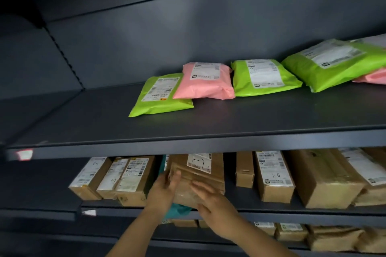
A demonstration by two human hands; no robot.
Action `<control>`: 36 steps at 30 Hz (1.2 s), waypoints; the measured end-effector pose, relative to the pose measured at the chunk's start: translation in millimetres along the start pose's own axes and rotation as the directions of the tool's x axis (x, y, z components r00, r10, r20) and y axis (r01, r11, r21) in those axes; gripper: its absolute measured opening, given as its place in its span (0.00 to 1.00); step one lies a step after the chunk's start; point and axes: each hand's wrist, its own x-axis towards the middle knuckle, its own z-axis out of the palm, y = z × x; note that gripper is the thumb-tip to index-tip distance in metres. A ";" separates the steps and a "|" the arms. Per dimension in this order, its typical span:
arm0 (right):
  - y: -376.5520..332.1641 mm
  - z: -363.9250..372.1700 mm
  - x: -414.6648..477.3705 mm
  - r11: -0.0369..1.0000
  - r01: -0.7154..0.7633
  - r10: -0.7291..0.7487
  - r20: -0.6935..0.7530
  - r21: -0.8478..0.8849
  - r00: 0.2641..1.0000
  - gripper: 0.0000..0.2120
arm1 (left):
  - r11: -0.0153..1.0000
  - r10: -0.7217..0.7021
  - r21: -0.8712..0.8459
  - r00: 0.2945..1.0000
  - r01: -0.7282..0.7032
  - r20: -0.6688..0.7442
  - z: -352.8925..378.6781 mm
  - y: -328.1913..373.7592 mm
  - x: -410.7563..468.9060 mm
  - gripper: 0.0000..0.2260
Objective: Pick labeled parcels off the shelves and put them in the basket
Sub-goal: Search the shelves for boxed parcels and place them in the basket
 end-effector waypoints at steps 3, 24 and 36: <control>7.7 -4.7 -1.2 0.978 -0.073 0.093 -0.094 0.193 0.991 0.24 | 0.991 -0.054 0.117 0.998 0.058 -0.038 1.6 -3.8 3.9 0.24; 41.5 -30.8 -11.9 0.836 -0.460 0.523 -0.176 0.301 0.834 0.23 | 0.987 -0.137 -0.043 0.945 0.156 0.298 -4.7 -10.5 -3.2 0.23; 50.3 -34.7 -4.1 0.848 -0.403 0.478 -0.167 0.345 0.862 0.23 | 0.583 0.426 0.680 0.880 -0.444 0.210 41.9 -7.9 20.2 0.26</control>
